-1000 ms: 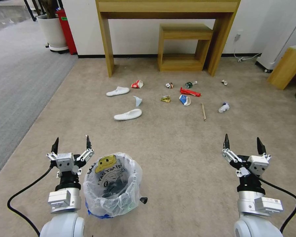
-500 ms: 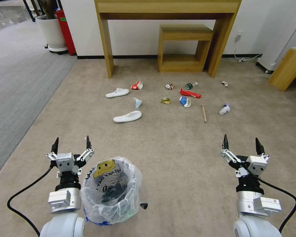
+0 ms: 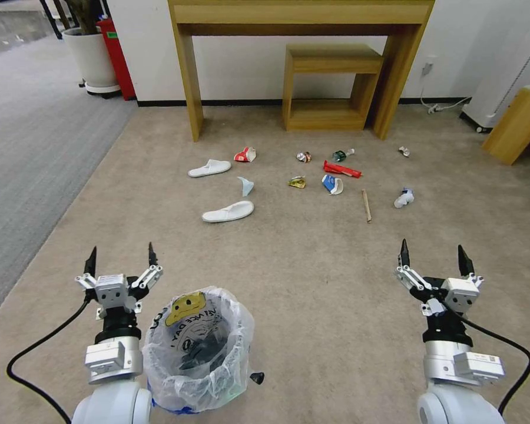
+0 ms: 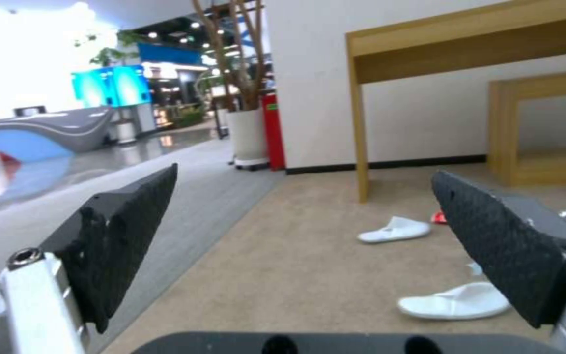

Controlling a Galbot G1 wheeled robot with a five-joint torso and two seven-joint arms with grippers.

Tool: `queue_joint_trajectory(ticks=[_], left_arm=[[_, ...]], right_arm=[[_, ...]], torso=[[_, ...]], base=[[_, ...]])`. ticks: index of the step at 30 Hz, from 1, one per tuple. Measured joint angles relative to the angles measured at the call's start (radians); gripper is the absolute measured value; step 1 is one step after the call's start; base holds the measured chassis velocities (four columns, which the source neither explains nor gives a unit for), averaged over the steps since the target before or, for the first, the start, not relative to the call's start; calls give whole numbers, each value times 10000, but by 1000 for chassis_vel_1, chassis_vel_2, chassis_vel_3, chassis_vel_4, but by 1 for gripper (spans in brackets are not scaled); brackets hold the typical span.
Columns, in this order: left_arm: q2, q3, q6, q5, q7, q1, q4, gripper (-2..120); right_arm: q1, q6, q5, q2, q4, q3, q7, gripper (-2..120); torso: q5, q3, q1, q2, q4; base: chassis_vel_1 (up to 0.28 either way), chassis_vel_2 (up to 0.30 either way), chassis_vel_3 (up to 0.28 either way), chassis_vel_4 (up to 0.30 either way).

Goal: Pick up the trash bin and place the garbage on the floor into it.

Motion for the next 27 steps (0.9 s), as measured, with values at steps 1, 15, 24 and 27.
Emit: queue_joint_trajectory(ticks=[1,15,24,27], left_arm=[[0,23,32,9,-59,28,-24,100],[374,201,2201,-693,27,492,-1058,100],[1436,139,3913,-2051,-837,930,-1236,100],[1722,155,4132,-2373,-1023,942,-1027,100]], right_arm=[[-14,-5,-7,-10,10,6,21,100],[-96,-231,-87,-183,145,72,204,100],[-50,-464,-23,-330,101,84,294,100],[-18,-488,3,-370,70,97,297,100]], torso=[[0,0,0,0,0],[0,0,0,0,0],[1,0,0,0,0],[-1,0,0,0,0]], base=[[0,0,0,0],[0,0,0,0],[0,0,0,0],[0,0,0,0]])
